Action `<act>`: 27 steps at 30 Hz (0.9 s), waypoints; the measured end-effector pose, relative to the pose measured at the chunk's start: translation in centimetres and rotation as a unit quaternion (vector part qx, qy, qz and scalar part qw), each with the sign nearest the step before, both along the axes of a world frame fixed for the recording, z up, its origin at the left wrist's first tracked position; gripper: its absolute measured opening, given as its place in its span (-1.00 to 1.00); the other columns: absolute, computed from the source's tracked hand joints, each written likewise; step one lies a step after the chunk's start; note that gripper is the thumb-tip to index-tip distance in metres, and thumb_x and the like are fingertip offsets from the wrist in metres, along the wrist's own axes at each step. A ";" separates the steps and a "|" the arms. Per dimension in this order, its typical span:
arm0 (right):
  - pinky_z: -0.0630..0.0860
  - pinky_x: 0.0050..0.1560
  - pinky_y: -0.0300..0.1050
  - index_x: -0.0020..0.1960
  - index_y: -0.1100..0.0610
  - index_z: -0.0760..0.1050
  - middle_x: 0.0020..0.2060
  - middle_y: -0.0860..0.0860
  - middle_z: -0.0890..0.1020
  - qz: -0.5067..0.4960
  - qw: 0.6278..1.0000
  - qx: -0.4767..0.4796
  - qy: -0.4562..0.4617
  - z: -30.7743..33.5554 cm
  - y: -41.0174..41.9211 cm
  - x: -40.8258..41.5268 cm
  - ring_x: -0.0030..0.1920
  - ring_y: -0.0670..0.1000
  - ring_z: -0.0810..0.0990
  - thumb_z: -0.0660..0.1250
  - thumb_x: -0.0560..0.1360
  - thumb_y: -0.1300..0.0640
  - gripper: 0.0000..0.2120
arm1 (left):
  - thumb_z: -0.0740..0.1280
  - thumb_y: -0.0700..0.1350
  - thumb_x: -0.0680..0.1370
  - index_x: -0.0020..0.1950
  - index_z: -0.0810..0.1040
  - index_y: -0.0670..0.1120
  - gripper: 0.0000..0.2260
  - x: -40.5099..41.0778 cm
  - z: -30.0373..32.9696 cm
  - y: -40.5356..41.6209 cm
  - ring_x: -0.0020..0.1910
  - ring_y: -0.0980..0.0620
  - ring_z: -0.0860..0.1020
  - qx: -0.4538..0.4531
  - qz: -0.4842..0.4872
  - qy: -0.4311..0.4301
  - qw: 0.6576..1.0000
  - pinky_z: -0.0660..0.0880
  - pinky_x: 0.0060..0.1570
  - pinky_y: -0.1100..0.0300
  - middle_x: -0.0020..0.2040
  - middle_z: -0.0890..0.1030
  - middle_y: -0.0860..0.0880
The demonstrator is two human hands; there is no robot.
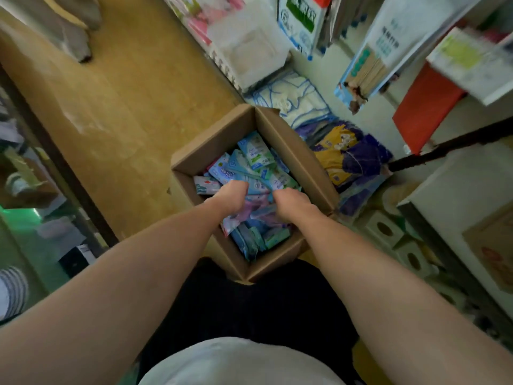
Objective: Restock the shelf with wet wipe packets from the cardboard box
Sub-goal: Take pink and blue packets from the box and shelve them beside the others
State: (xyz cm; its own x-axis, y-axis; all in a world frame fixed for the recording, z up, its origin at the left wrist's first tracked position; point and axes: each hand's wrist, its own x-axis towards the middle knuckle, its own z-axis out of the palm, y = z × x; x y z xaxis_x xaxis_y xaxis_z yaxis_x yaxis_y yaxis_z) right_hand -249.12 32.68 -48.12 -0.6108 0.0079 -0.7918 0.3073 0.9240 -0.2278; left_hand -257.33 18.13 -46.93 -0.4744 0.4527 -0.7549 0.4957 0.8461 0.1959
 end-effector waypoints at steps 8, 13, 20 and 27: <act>0.42 -0.26 -0.03 -0.07 0.04 0.41 -0.06 0.07 0.54 -0.187 0.979 0.009 0.083 5.9 -1.0 2.8 -0.13 0.12 0.54 0.28 0.58 0.10 -0.93 | 0.31 -0.26 0.57 0.10 0.52 -0.15 -0.88 -0.6 5.9 1.3 0.01 -0.09 0.49 0.058 -0.055 0.023 0.997 0.46 0.01 0.08 0.05 0.48 -0.14; 0.53 -0.07 -0.01 0.45 0.11 0.37 0.22 0.12 0.56 -0.222 0.965 0.053 0.131 10.3 -0.8 6.2 0.06 0.14 0.57 0.24 0.63 0.10 -0.60 | 0.28 -0.38 0.54 0.35 0.48 -0.18 -0.61 0.6 8.9 2.4 0.04 -0.13 0.56 0.120 -0.134 0.032 0.983 0.49 -0.24 0.10 0.28 0.49 -0.17; 0.48 0.27 0.03 0.56 0.08 0.24 0.44 0.10 0.44 -0.321 0.923 0.126 0.171 16.8 0.3 13.6 0.37 0.15 0.45 0.24 0.63 0.13 -0.48 | 0.20 -0.38 0.56 0.35 0.47 -0.12 -0.61 5.3 13.9 6.1 -0.03 -0.13 0.55 0.198 -0.244 0.044 0.948 0.57 -0.19 -0.01 0.23 0.51 -0.20; 0.44 0.32 0.00 0.54 0.12 0.26 0.42 0.14 0.44 -0.426 0.864 0.184 0.196 23.5 2.9 22.7 0.37 0.17 0.45 0.25 0.61 0.14 -0.49 | 0.18 -0.32 0.53 0.13 0.49 -0.14 -0.78 13.1 19.7 11.2 0.04 -0.20 0.53 0.244 -0.352 0.073 0.901 0.46 -0.20 0.08 0.07 0.53 -0.20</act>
